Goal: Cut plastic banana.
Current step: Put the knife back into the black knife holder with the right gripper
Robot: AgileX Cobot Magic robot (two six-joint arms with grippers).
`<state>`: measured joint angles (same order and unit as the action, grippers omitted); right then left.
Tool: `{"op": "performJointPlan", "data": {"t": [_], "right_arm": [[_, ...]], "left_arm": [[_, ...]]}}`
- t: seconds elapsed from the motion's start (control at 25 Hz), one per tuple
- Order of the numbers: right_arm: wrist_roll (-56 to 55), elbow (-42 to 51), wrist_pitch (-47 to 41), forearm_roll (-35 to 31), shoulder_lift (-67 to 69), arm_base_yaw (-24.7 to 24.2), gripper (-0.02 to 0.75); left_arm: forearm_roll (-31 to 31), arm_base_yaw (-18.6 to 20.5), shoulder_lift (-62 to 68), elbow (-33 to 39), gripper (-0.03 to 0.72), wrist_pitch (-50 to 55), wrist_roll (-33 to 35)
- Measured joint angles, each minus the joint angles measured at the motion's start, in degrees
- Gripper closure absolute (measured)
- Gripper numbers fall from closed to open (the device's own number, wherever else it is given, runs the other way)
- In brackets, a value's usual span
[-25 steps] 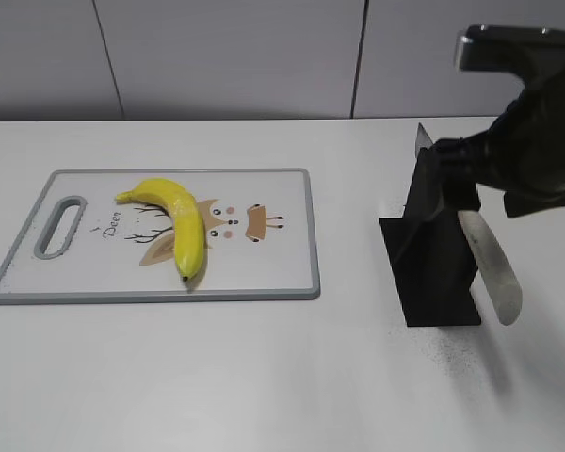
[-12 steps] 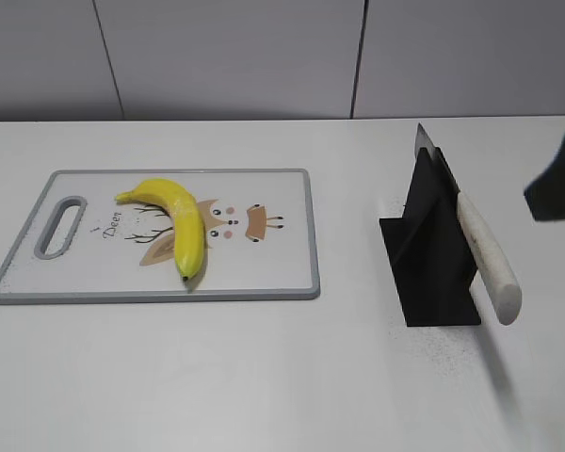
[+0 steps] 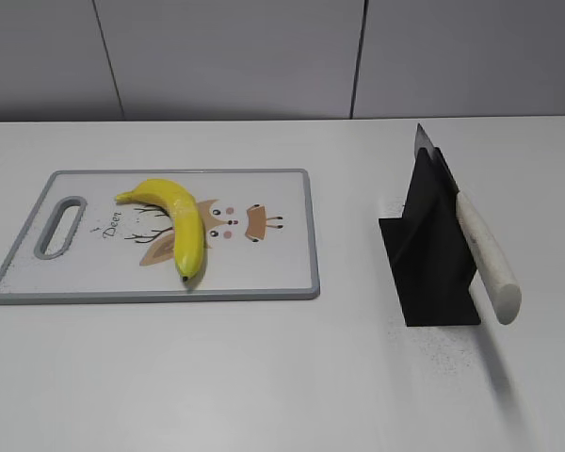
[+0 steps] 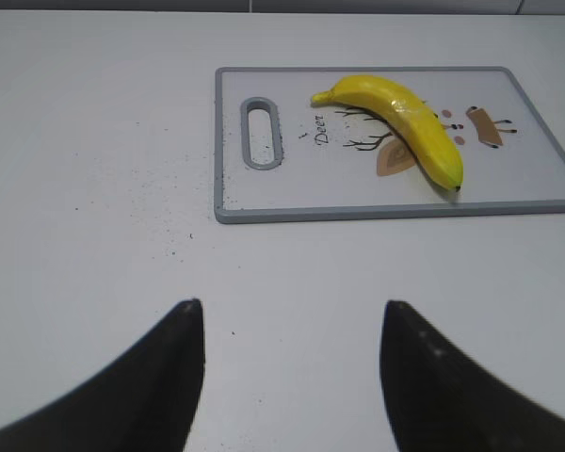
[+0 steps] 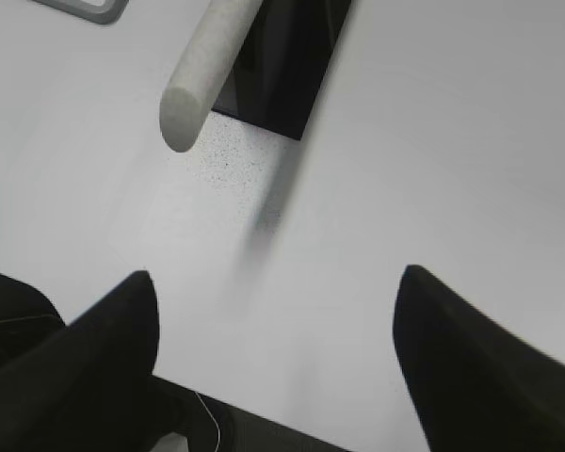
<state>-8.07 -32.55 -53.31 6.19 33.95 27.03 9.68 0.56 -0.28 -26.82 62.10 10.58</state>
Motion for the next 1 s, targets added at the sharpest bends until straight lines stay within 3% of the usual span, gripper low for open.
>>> {"op": "performJointPlan", "data": {"t": [0.44,1.0], "right_arm": [[3.24,1.99,-3.04,-3.11,-19.22,0.0,0.154],[5.84,3.77,-6.36,-3.73,-32.14,0.0,0.188]], "left_arm": [[0.0,0.0,0.0,0.0,0.107,0.0,0.0],[0.0,0.0,0.0,0.0,0.108,0.0,0.0]]}}
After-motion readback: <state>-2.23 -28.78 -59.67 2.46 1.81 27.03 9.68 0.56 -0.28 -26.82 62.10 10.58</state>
